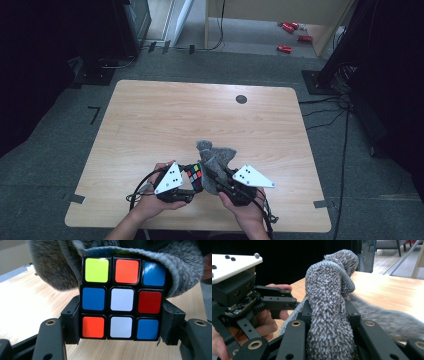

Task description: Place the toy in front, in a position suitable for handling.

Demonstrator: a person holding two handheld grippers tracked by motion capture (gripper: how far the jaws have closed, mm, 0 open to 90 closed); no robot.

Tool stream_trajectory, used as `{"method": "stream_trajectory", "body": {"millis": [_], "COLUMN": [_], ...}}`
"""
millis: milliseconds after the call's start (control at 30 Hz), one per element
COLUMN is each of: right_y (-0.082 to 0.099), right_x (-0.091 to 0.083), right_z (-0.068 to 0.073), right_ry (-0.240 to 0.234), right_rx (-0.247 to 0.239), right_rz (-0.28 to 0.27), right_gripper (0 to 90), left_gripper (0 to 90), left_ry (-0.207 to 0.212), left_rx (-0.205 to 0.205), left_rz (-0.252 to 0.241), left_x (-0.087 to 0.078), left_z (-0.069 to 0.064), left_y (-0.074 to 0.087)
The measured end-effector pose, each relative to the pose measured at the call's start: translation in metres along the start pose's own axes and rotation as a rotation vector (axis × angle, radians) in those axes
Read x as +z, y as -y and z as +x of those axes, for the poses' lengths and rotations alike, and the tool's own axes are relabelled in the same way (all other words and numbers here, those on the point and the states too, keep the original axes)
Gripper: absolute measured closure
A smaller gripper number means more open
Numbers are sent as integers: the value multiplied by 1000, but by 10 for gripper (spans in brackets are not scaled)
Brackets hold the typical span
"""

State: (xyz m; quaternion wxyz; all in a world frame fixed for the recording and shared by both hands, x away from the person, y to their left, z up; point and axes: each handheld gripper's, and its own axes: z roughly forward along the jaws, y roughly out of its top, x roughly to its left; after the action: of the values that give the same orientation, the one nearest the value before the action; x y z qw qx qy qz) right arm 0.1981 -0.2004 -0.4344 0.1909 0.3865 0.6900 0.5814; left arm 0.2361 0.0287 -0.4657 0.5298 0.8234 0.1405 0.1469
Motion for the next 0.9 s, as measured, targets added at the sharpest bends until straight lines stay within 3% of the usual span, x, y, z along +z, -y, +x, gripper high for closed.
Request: {"method": "stream_trajectory", "body": {"millis": [100,267,367,433,500,567,667,767,900], "right_y": [3,11,8,4,0,0,2,7,6], "right_x": [1,1,0,-2,-3,-1,-1,-1,-3], "right_z": [-6,-25,-21,-16,-3,3,0,-15,-16], "right_ry": [7,68,79,9,-8,-33,-20,54,48], "right_rx": [27,82,63,78,20,-5,2,42,50], "right_rz": [-8,12,6,-19,-31,-27,-36,-15,-20], "right_gripper": [698,704,709,702,703,704,709,714,712], "left_gripper": [341,341,341,341,341,341,341,341,341], "left_ry": [-7,-1,6,-22,-12,-13,-20,-18,-16], "left_rx": [3,-11,-14,0,-5,-1,2,0,1], "left_rz": [-12,-44,-40,-8,-9,-19,-35,-43,-27], "left_x": [-3,-8,-8,-4,-4,-5,-8,-9,-6], "left_z": [0,3,5,4,4,2,3,3,2], "left_y": [-1,-3,-2,-1,0,-2,-3,-4,-3]}}
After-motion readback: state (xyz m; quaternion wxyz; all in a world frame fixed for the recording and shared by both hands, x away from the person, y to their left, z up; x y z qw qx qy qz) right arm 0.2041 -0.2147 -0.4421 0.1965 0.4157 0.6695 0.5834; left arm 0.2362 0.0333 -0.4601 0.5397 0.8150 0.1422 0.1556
